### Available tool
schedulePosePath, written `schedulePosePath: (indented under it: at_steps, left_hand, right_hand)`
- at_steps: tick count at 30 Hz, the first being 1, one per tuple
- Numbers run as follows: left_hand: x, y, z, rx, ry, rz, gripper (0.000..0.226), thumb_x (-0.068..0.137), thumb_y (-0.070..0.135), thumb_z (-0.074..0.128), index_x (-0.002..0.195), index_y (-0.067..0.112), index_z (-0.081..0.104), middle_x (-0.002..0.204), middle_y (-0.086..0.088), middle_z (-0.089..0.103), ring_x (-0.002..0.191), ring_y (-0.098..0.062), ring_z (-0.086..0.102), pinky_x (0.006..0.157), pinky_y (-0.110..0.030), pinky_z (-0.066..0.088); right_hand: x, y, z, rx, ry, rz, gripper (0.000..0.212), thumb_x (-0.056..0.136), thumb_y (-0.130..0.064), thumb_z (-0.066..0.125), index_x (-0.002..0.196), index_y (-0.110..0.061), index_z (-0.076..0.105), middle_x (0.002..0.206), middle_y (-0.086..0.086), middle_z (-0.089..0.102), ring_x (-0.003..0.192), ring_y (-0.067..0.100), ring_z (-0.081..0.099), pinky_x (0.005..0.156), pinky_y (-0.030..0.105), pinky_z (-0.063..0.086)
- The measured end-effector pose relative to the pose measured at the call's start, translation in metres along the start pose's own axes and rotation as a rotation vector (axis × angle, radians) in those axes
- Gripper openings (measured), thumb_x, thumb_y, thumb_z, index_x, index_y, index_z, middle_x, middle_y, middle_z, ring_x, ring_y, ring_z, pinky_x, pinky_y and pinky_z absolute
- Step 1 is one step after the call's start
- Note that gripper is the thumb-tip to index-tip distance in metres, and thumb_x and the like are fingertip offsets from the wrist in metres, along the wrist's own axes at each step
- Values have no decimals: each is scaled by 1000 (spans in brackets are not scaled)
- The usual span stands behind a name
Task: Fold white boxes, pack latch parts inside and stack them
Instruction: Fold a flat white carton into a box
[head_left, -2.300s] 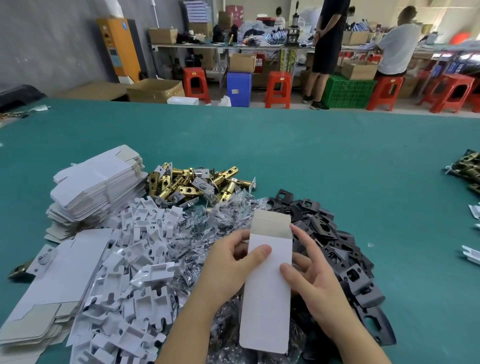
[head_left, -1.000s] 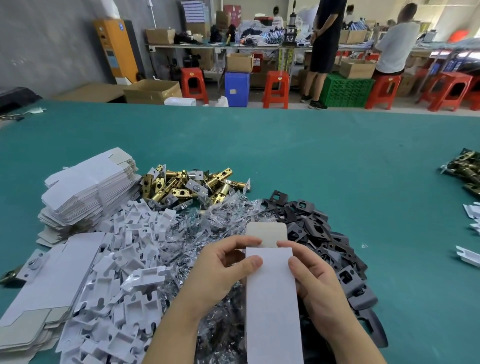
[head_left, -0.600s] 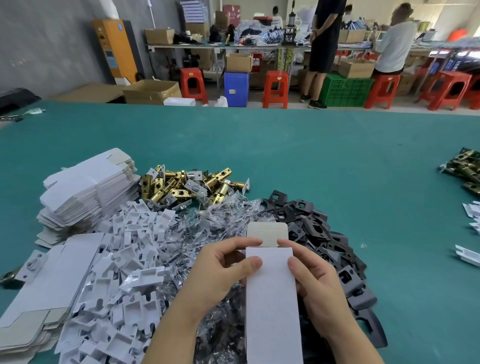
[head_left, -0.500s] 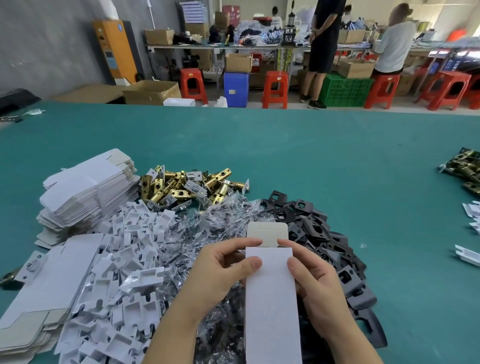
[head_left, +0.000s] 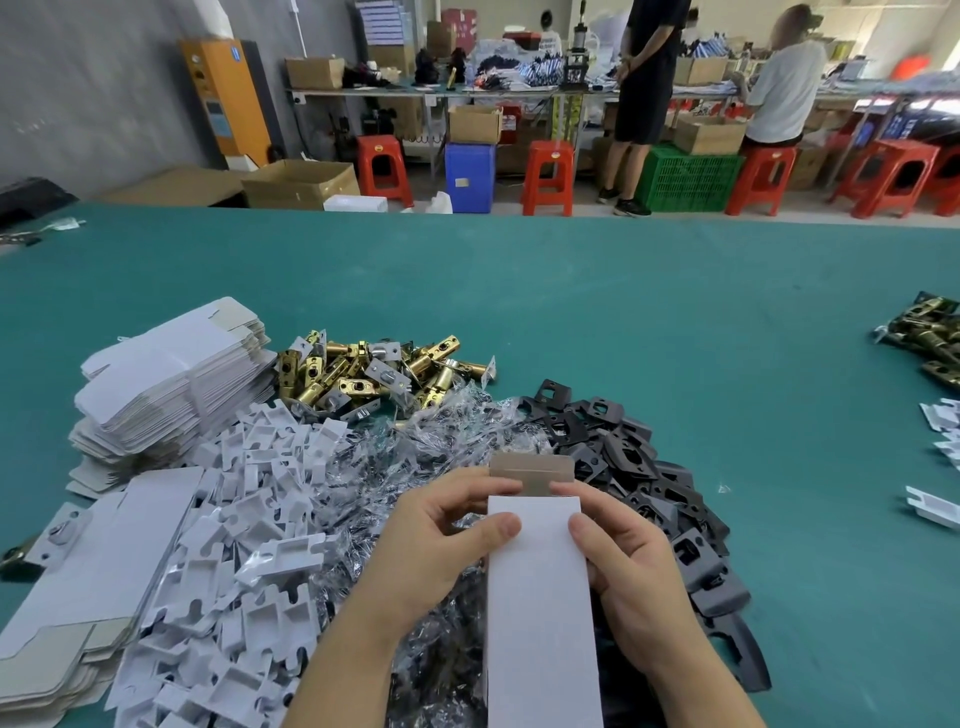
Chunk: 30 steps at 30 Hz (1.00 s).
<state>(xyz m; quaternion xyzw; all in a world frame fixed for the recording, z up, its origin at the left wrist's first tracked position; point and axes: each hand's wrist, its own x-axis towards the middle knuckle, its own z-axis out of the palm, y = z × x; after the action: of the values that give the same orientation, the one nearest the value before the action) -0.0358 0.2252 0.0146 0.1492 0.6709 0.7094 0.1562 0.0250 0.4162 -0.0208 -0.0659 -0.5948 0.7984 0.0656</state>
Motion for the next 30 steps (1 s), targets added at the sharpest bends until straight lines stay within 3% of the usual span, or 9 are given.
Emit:
schedulePosePath:
  at_steps: [3, 5, 9, 14, 17, 19, 23, 27, 30]
  left_hand:
    - [-1, -1, 0, -21, 16, 26, 26, 77, 20, 86, 98, 30, 75, 103, -3, 75, 92, -19, 73, 66, -27, 59]
    - [1, -4, 1, -13, 45, 29, 34, 75, 20, 86, 97, 34, 63, 103, -3, 75, 94, -24, 72, 70, -38, 62]
    - [3, -6, 0, 62, 63, 32, 46, 74, 22, 83, 106, 45, 61, 103, 2, 74, 95, -19, 71, 77, -40, 63]
    - [1, -4, -2, 114, -11, 32, 21, 80, 36, 80, 100, 32, 76, 96, -1, 75, 87, -16, 72, 71, -28, 58]
    - [2, -6, -3, 150, 43, 35, 40, 79, 63, 69, 87, 24, 74, 81, -14, 68, 70, -30, 60, 66, -36, 46]
    - [3, -7, -3, 143, 84, 23, 51, 79, 67, 66, 78, 16, 70, 78, -24, 60, 66, -25, 52, 66, -38, 39]
    - [5, -9, -6, 151, 51, -4, 40, 74, 59, 75, 79, 19, 71, 72, -7, 60, 68, -16, 51, 65, -36, 39]
    - [4, -9, -7, 159, -10, -57, 24, 78, 43, 78, 96, 27, 78, 92, 3, 76, 80, -19, 68, 69, -35, 53]
    - [2, -8, -5, 190, 3, -25, 18, 82, 37, 76, 99, 32, 80, 96, 4, 77, 86, -15, 71, 68, -29, 54]
  right_hand:
    - [-1, -2, 5, 47, -14, -27, 41, 75, -41, 86, 112, -28, 73, 107, 16, 69, 80, 30, 65, 61, 40, 57]
    - [0, -2, 5, 108, -19, -30, 49, 68, -46, 91, 105, -29, 64, 108, 12, 70, 78, 28, 67, 55, 36, 57]
    - [-1, 0, 3, 93, -19, -37, 36, 81, -30, 80, 115, -28, 67, 114, 11, 72, 89, 27, 72, 62, 38, 62]
    - [-2, 0, 4, 7, -20, -39, 18, 94, -20, 70, 111, -23, 75, 114, 9, 73, 90, 25, 73, 67, 34, 61]
    - [-3, -1, 8, -55, -51, -46, 21, 90, -20, 68, 109, -22, 75, 113, 7, 74, 86, 20, 72, 65, 29, 58]
    - [-4, -1, 12, -66, -70, -47, 21, 89, -18, 67, 107, -23, 76, 111, 7, 75, 83, 19, 71, 65, 27, 57]
    - [-4, 0, 14, -85, -76, -64, 21, 88, -15, 68, 106, -22, 77, 113, 9, 74, 81, 23, 68, 66, 29, 57]
    - [-4, 0, 16, -62, -73, -61, 18, 91, -15, 73, 107, -22, 77, 110, 8, 75, 79, 20, 69, 66, 27, 57]
    - [-3, 3, 15, -52, -37, -58, 27, 89, -20, 68, 114, -27, 74, 113, 4, 75, 88, 21, 72, 71, 27, 58]
